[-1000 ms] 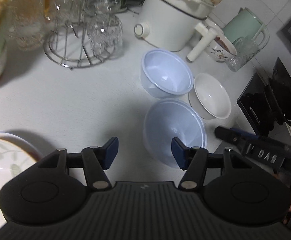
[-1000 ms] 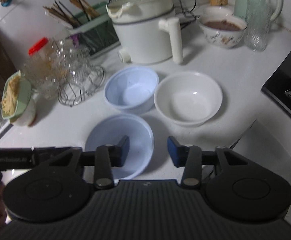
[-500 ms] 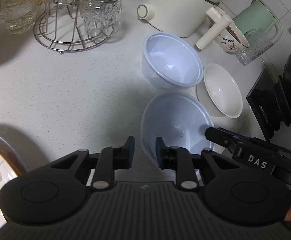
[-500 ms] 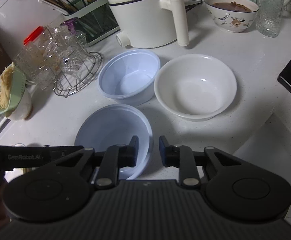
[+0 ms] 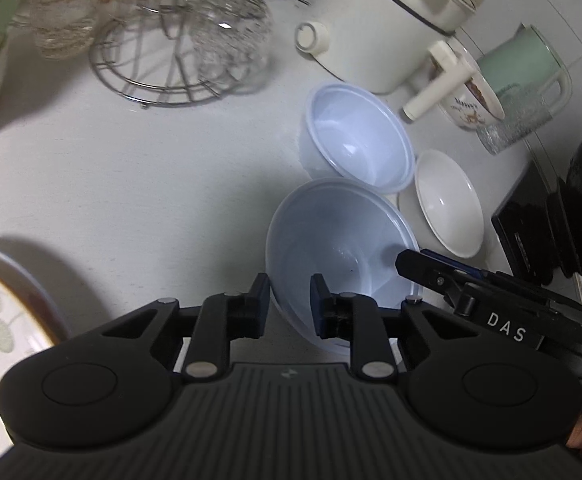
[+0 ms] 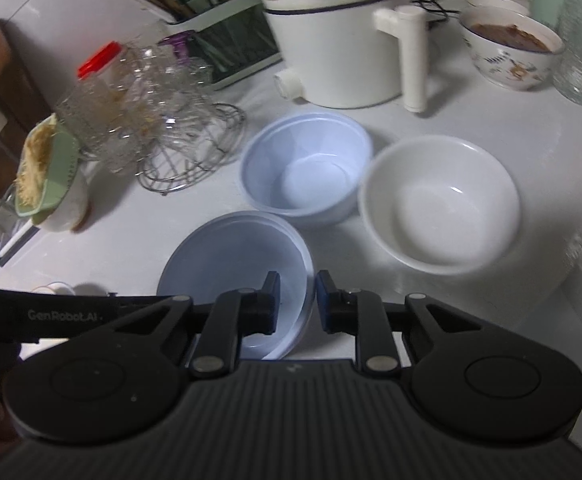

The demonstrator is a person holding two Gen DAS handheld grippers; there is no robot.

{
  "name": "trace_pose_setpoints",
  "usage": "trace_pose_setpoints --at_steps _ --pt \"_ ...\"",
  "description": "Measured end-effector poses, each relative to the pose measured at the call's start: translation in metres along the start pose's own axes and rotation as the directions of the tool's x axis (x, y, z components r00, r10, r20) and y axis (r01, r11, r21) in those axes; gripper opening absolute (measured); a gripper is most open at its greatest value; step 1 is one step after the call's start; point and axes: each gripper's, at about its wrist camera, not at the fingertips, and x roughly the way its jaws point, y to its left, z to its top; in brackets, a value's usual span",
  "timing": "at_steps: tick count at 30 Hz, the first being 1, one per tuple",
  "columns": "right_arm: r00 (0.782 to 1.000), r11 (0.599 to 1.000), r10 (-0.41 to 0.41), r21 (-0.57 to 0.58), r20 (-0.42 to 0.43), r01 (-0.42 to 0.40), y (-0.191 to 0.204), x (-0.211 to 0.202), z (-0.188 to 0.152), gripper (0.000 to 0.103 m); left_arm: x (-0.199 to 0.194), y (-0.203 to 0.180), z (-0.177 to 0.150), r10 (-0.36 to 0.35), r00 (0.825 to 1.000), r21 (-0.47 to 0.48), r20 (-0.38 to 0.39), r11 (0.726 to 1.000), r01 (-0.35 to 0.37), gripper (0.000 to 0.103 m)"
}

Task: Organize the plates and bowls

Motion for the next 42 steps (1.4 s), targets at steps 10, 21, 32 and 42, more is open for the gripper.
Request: trace_pose_setpoints --at_steps 10,21,32,42 --pt "0.994 0.991 0.091 -0.09 -0.057 -0.096 0.032 0.01 0.009 0.022 -0.036 0.031 -0.008 0.051 0.996 -0.11 0.071 0.993 -0.043 0.025" --pt "0.989 0.987 0.086 -0.123 -0.121 -0.101 0.051 0.026 0.003 0.022 -0.033 0.05 -0.019 0.096 0.994 -0.157 0.045 0.984 -0.088 0.025" --pt "0.986 0.989 0.081 -0.11 -0.145 -0.097 0.055 0.035 0.002 0.024 -0.027 0.056 -0.017 0.121 0.992 -0.134 0.023 0.984 -0.117 0.027" --pt "0.994 0.994 0.073 -0.075 -0.077 -0.078 0.056 0.006 0.012 0.025 -0.072 0.053 -0.004 0.133 0.986 -0.127 0.1 0.985 -0.12 0.033"
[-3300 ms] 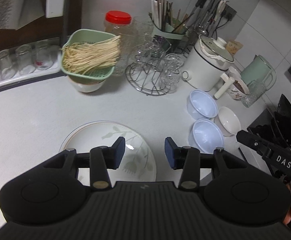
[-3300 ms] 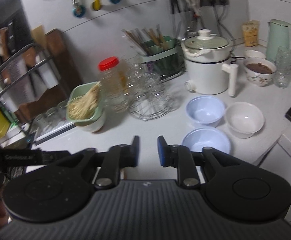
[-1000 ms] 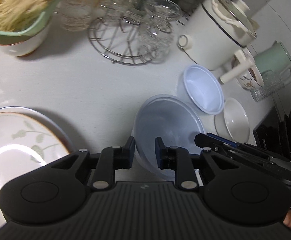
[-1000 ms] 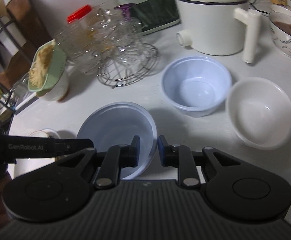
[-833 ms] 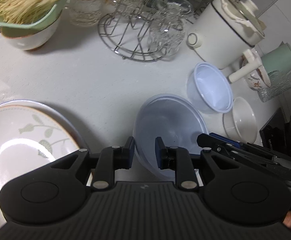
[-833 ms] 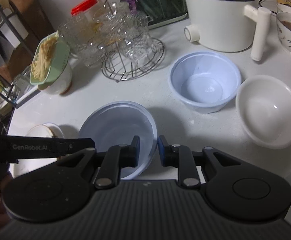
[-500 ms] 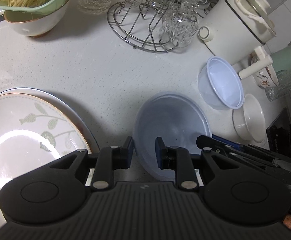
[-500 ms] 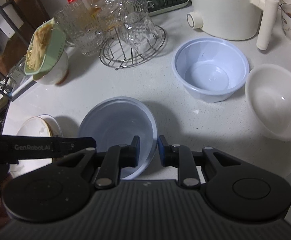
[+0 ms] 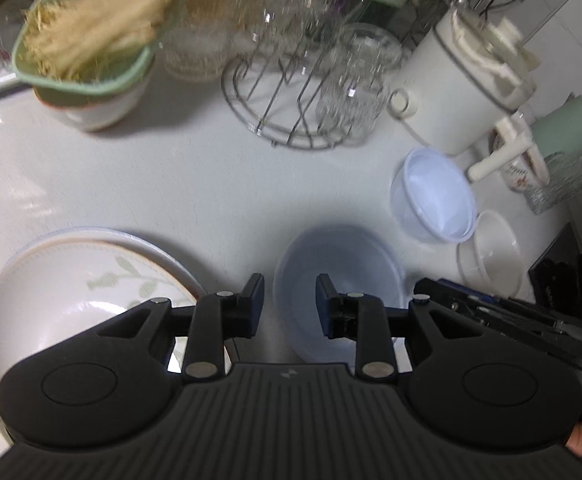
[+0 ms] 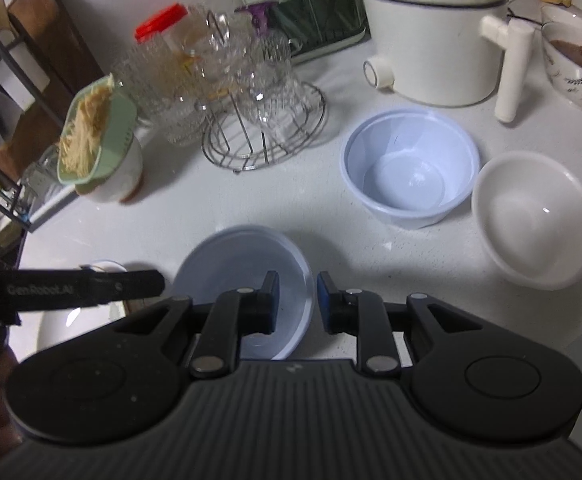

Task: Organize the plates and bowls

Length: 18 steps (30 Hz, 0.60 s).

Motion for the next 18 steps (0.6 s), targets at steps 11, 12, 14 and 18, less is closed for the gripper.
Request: trace_pose_setpoints --at_steps 11,12,14,18 --pt "0.995 1.0 0.004 0.011 0.102 -0.005 0.015 -0.046 0.008 0.025 -0.056 -0.027 0.011 -0.027 0.996 0.092 0.084 0.996 0.019 0.033" --pt "0.993 1.0 0.003 0.011 0.118 -0.004 0.016 -0.052 0.009 0.025 -0.06 -0.031 0.012 -0.039 0.995 0.105 0.091 0.994 0.029 0.033" --pt "0.99 1.0 -0.002 0.014 0.14 0.0 0.018 -0.062 0.011 0.025 -0.071 -0.041 0.012 -0.057 0.992 0.14 0.114 0.989 0.041 0.033" --pt "0.982 1.0 -0.001 0.002 0.189 0.001 0.022 -0.081 0.014 0.025 -0.089 -0.056 0.011 -0.065 0.985 0.207 0.159 0.978 0.032 0.034"
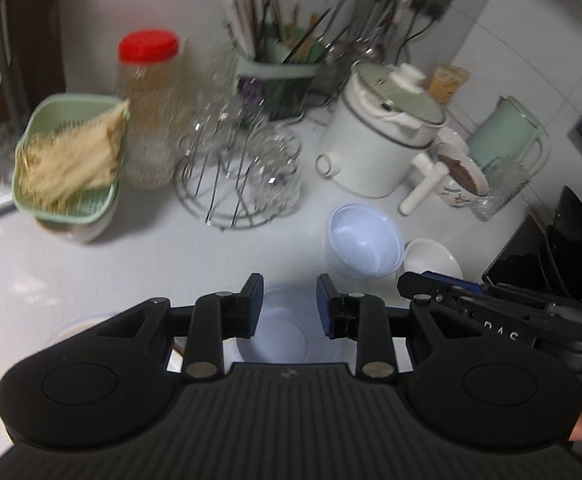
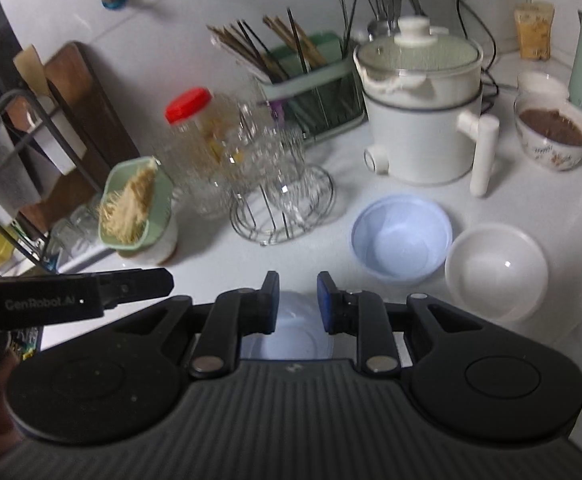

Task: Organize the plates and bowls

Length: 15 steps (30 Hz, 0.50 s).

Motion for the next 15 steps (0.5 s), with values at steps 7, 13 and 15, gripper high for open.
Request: trace_pose_setpoints --at_steps 7,13,15 --pt "0.997 1.0 -0.008 -0.024 0.076 0.01 0.005 -0.022 0.003 0.025 -0.017 -0.005 0.006 -0.029 0.999 0.033 0.034 0.999 0.028 0.034" --pt "0.994 0.999 -0.042 0.001 0.106 0.042 0.001 -0.034 0.0 0.025 -0.016 -0.016 0.006 -0.073 0.997 0.078 0.03 0.994 0.071 0.034" --pt "0.992 0.998 -0.059 0.014 0.11 0.058 -0.001 -0.038 -0.002 0.025 -0.015 -0.023 0.005 -0.084 0.996 0.101 0.018 0.992 0.081 0.034"
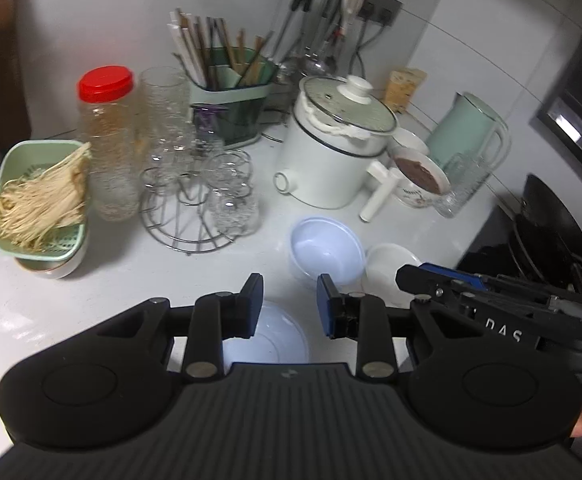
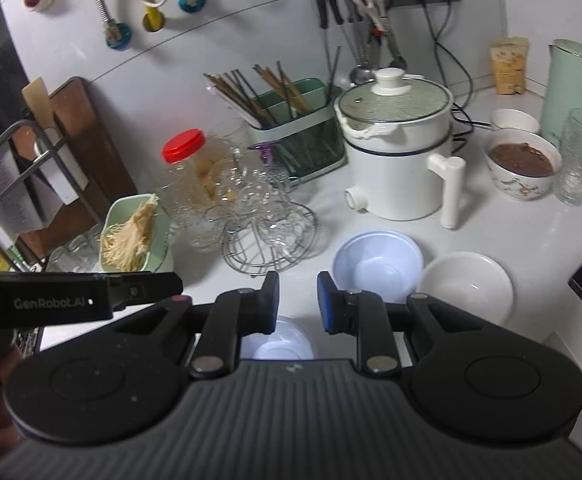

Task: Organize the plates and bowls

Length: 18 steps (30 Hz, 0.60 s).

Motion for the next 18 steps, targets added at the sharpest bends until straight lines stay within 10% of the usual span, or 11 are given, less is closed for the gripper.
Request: trace_pose_setpoints --at_steps 18 --pt "0.983 0.977 -0.183 0.116 0.019 0.179 -0.048 -0.03 -0.041 0.025 0.029 -0.031 -0.028 -0.103 0.993 0.063 -0.06 0.992 0.107 0.038"
